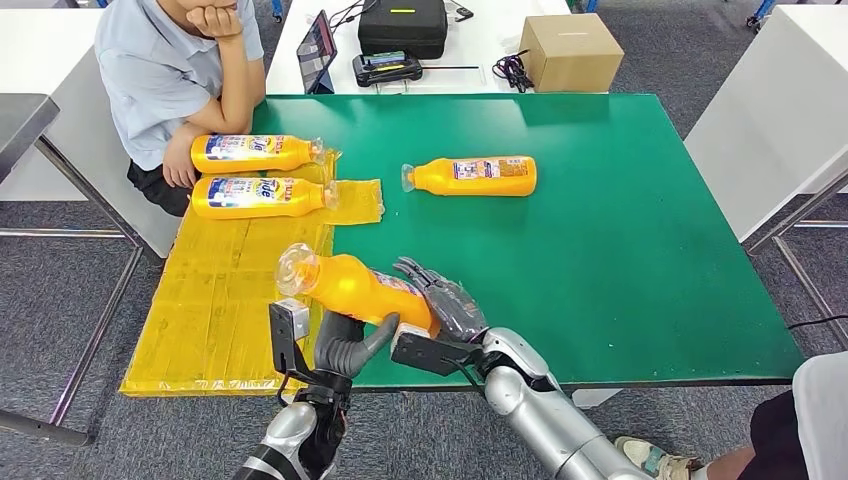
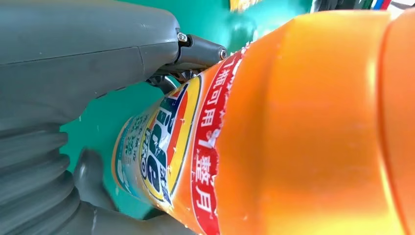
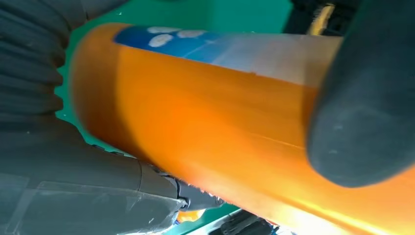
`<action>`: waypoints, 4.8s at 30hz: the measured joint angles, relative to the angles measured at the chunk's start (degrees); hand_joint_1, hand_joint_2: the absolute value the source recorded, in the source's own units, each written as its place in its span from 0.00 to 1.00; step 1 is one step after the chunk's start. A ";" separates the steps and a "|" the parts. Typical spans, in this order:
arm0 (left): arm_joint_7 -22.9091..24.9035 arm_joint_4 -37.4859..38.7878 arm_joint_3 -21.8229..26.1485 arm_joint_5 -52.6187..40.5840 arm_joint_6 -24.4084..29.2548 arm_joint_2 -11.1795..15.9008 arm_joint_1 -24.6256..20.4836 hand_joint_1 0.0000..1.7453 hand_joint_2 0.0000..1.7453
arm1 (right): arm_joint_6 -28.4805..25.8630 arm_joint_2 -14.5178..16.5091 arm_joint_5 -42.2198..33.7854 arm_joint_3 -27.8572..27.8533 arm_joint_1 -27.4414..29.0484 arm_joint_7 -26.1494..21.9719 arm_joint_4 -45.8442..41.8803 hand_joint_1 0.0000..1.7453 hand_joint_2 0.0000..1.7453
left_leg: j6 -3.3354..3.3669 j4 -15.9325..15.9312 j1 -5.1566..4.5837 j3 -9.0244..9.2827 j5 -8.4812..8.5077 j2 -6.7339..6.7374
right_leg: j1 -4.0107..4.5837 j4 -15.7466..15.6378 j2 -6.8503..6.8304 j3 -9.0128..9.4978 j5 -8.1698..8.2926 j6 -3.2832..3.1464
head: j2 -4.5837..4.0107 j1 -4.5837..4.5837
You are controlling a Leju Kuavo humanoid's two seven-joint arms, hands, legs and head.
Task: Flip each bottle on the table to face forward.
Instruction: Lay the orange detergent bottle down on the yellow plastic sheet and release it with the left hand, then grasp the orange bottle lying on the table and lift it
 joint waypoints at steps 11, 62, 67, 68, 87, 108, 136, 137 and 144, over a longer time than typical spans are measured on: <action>-0.49 0.85 -0.81 -7.89 6.84 0.23 -1.38 1.00 1.00 | -1.39 0.05 1.04 0.06 0.57 0.51 1.36 0.00 1.00 | 0.00 0.00 0.00 -0.01 0.00 0.00 | 0.00 0.00 0.00 -0.01 0.00 0.00 | 0.00 0.00; 43.87 20.53 7.46 -105.14 6.97 14.40 -20.60 0.95 1.00 | 3.15 3.93 4.37 -3.69 3.96 -0.98 -1.02 0.00 1.00 | -0.10 0.00 0.04 -0.03 0.11 -0.04 | 0.02 0.04 -0.03 -0.02 0.01 -0.01 | 0.00 0.02; 43.82 23.51 7.44 -105.21 4.27 14.35 -22.46 0.01 1.00 | 3.45 4.01 4.27 -3.71 3.92 -1.06 -1.02 0.00 1.00 | -0.11 0.00 0.04 0.00 0.11 -0.02 | 0.02 0.04 -0.02 0.00 0.01 -0.01 | 0.00 0.03; 43.77 24.02 7.44 -105.19 4.01 14.32 -22.76 0.00 1.00 | 3.53 4.05 4.26 -3.72 3.88 -1.08 -1.02 0.00 1.00 | -0.11 0.00 0.04 0.00 0.11 -0.02 | 0.02 0.04 -0.02 0.00 0.01 -0.01 | 0.00 0.03; 34.27 27.34 9.21 -99.26 2.50 12.37 -24.66 0.00 1.00 | 3.89 4.28 4.27 -4.44 3.73 -1.80 -1.02 0.00 1.00 | -0.07 0.00 0.01 0.15 0.13 -0.14 | -0.02 0.03 -0.12 0.20 0.01 -0.01 | 0.00 0.02; 33.69 18.46 8.99 -101.86 18.58 10.72 -18.46 0.00 1.00 | 3.35 4.25 3.77 -5.09 4.07 -2.65 -1.02 0.00 1.00 | -0.07 0.00 0.02 0.03 0.13 -0.09 | -0.01 0.03 -0.10 0.06 0.01 -0.01 | 0.00 0.03; 3.29 -23.47 10.23 -34.51 12.88 6.27 11.60 0.00 1.00 | -12.19 5.19 -4.70 -19.46 23.77 -6.82 -28.65 0.00 0.00 | -0.09 -0.01 0.01 -0.15 0.04 -0.09 | -0.01 -0.01 -0.10 -0.13 -0.04 -0.03 | 0.00 0.02; 3.21 -24.35 10.22 -32.27 11.74 6.20 12.57 0.00 1.00 | -12.84 5.12 -3.84 -20.12 24.39 -6.09 -28.88 0.00 0.00 | -0.09 -0.01 0.01 -0.16 0.04 -0.09 | -0.01 -0.01 -0.10 -0.14 -0.04 -0.03 | 0.00 0.02; 2.73 -28.89 9.25 -21.37 7.19 6.29 17.44 0.00 1.00 | -10.81 2.50 -2.92 -24.43 26.35 -0.56 -28.93 0.00 0.00 | -0.08 -0.01 0.00 -0.19 0.00 -0.10 | -0.02 -0.04 -0.10 -0.16 -0.06 0.00 | 0.00 0.01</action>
